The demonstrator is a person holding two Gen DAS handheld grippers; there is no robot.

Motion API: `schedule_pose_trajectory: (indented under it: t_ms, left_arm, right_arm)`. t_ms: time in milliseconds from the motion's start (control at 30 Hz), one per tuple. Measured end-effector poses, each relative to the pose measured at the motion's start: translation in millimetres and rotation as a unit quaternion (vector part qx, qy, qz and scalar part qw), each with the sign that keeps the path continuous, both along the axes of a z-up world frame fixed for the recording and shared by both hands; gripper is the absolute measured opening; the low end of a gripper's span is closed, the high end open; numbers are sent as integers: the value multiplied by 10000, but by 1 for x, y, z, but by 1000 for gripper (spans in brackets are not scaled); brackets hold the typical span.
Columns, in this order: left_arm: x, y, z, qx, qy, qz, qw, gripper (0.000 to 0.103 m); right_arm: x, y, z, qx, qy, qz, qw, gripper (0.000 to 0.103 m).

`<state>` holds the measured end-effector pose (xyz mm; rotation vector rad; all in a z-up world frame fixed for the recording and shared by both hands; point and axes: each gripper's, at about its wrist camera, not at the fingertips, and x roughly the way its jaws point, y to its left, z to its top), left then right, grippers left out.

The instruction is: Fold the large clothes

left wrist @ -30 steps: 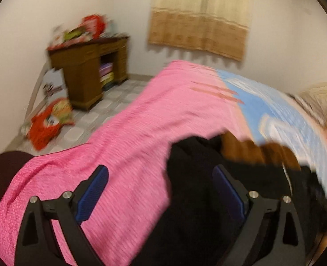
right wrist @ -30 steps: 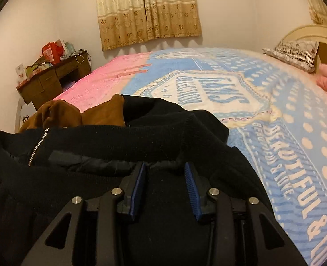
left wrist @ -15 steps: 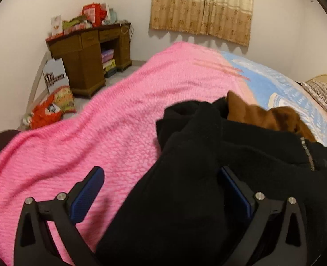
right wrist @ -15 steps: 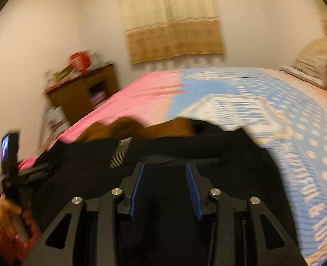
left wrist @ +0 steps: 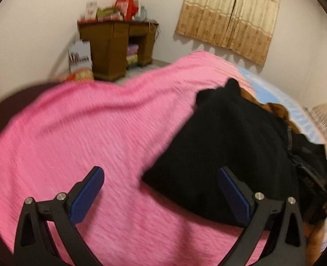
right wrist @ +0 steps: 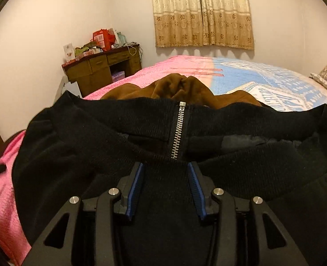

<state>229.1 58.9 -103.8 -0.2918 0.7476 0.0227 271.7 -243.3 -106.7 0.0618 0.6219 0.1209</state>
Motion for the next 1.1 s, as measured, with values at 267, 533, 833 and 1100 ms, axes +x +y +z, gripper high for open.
schedule_pose_trajectory:
  t_ms: [267,533,833,1100]
  left_arm:
    - [28,-21,-18,-840,156,215,9961,103]
    - [47,-28,-19,-1345,-349,364,9896,94]
    - [38,-17,-26,-1697,-589,490,9825,97]
    - [41,-33,-10,-1258,-880,114,9881,47]
  right_arm:
    - [-2,-4,-2,170,-56,65,9998,45]
    - [-4,-4,-1,276,-70,83,9996,45]
    - [-6,-6,-1,308,-57,57,9995,46]
    - [-32,-12,32,996,-325,68,9945,46]
